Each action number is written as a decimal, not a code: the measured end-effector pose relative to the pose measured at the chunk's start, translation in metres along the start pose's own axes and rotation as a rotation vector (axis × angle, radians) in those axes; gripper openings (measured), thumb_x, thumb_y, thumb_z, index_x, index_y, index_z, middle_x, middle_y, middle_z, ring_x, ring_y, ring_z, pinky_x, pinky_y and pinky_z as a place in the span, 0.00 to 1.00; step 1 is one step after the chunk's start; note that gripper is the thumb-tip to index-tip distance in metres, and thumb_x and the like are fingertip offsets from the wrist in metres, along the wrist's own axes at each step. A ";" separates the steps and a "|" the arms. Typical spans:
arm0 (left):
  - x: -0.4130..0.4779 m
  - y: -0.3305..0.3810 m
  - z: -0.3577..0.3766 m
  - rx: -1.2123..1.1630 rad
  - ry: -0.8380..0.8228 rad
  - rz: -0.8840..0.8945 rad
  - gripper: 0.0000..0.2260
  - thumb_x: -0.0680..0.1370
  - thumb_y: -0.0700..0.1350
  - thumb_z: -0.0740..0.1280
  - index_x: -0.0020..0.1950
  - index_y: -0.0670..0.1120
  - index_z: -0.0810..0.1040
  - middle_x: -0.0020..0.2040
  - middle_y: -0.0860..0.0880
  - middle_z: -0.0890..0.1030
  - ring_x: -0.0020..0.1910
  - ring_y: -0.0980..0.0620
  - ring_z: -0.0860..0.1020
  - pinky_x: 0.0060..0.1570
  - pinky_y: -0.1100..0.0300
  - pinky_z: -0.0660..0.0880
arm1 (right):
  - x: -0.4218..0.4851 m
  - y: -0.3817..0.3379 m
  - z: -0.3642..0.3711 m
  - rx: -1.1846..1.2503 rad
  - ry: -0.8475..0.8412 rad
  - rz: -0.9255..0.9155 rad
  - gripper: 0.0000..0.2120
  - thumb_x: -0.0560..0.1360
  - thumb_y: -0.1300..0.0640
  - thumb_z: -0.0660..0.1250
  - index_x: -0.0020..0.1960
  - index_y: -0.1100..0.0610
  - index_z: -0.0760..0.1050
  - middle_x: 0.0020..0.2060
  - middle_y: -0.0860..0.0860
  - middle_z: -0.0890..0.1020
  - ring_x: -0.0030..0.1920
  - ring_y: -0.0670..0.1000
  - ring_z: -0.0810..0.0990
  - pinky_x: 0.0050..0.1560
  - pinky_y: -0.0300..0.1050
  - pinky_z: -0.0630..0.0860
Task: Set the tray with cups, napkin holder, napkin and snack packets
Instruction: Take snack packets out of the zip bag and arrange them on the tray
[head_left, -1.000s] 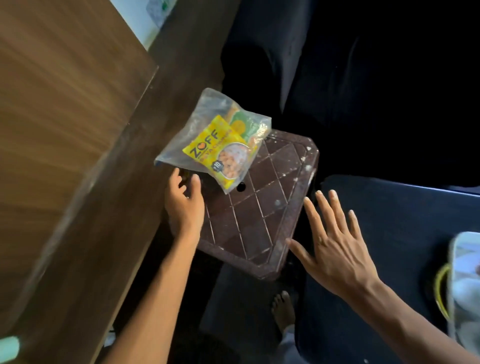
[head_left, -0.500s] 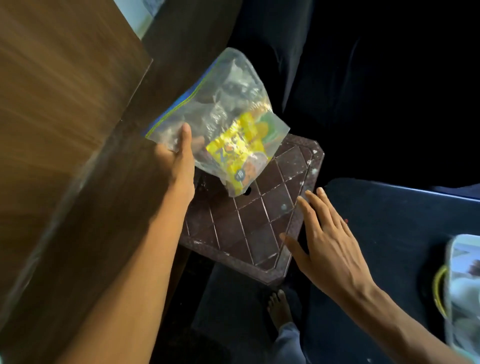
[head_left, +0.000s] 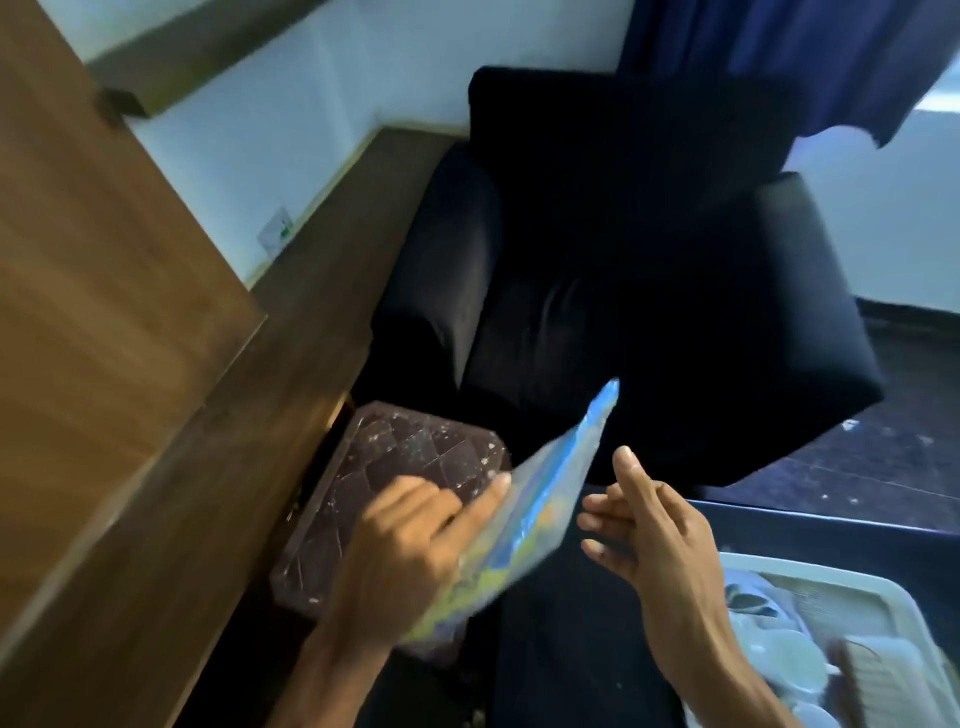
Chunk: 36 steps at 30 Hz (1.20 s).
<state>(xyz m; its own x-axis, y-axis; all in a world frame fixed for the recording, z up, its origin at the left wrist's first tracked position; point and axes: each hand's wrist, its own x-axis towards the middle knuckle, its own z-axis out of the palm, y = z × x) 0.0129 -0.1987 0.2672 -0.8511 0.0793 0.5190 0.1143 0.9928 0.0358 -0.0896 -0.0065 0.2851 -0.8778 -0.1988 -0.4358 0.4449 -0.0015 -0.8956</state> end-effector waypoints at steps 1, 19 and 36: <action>0.001 0.018 -0.008 -0.001 -0.003 0.034 0.24 0.70 0.33 0.75 0.66 0.45 0.82 0.31 0.52 0.74 0.29 0.49 0.75 0.36 0.53 0.75 | -0.007 -0.010 -0.013 0.010 0.017 0.018 0.23 0.67 0.35 0.73 0.42 0.55 0.81 0.38 0.56 0.85 0.39 0.53 0.86 0.35 0.43 0.81; 0.007 0.320 -0.082 -0.983 -0.410 -0.474 0.37 0.65 0.35 0.65 0.73 0.59 0.75 0.74 0.60 0.74 0.73 0.59 0.72 0.67 0.63 0.72 | -0.108 -0.065 -0.266 0.100 -0.100 0.061 0.09 0.72 0.60 0.75 0.47 0.66 0.83 0.39 0.58 0.86 0.38 0.51 0.85 0.38 0.38 0.81; 0.099 0.404 -0.055 -1.457 -0.231 -1.134 0.13 0.79 0.48 0.71 0.40 0.43 0.87 0.37 0.40 0.87 0.39 0.42 0.88 0.40 0.52 0.85 | -0.162 -0.082 -0.312 -0.294 -0.117 -0.158 0.01 0.73 0.66 0.74 0.43 0.65 0.84 0.29 0.50 0.85 0.29 0.41 0.82 0.30 0.29 0.74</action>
<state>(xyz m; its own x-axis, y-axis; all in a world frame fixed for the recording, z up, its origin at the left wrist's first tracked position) 0.0027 0.2056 0.3800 -0.8558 -0.3500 -0.3810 -0.2990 -0.2663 0.9163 -0.0398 0.3318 0.4013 -0.8979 -0.3294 -0.2920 0.2206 0.2374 -0.9460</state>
